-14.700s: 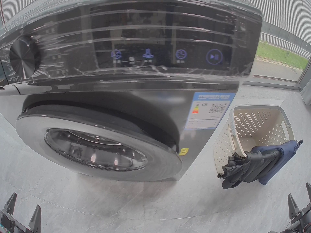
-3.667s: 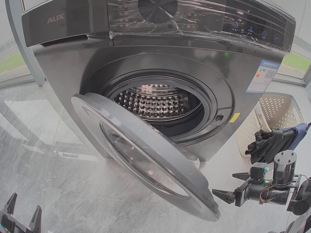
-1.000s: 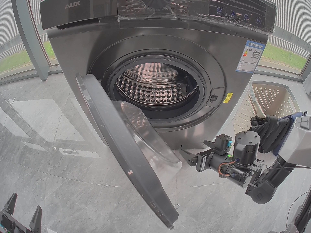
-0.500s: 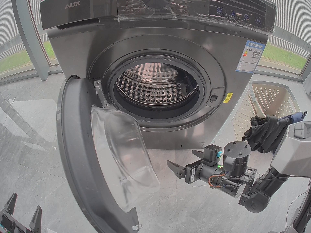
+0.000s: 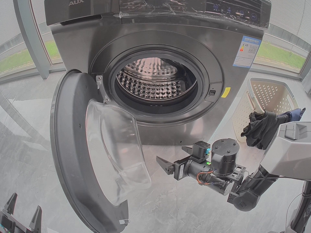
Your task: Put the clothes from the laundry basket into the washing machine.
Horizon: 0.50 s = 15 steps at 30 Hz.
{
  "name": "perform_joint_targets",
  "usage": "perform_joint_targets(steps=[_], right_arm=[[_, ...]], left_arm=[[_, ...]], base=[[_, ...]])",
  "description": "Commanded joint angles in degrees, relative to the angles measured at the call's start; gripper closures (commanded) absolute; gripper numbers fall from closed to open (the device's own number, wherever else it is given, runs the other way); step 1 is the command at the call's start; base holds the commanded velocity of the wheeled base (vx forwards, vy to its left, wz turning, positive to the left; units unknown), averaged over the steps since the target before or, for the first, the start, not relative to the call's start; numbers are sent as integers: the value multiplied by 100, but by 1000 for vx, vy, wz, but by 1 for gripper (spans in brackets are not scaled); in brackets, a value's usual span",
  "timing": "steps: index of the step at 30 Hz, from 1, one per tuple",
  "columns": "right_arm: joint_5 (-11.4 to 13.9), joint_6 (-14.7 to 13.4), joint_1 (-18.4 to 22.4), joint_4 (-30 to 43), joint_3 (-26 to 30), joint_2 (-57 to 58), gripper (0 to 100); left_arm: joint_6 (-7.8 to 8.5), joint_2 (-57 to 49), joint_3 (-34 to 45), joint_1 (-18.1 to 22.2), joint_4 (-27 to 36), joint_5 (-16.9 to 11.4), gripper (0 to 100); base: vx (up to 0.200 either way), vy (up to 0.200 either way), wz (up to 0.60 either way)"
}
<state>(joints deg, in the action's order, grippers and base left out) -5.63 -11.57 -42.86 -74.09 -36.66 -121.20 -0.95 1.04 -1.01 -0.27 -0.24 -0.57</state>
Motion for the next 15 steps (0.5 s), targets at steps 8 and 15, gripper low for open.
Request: perform_joint_targets(steps=[8,15], right_arm=[[1,-21,-618,-167,-430,-369,0],[1,-38,-486,-184,-579,-343,0]], left_arm=[[-2,-95,101,0,-2,-4,0],[-2,-86,101,0,-2,-4,0]], base=[[0,0,0],[0,0,0]])
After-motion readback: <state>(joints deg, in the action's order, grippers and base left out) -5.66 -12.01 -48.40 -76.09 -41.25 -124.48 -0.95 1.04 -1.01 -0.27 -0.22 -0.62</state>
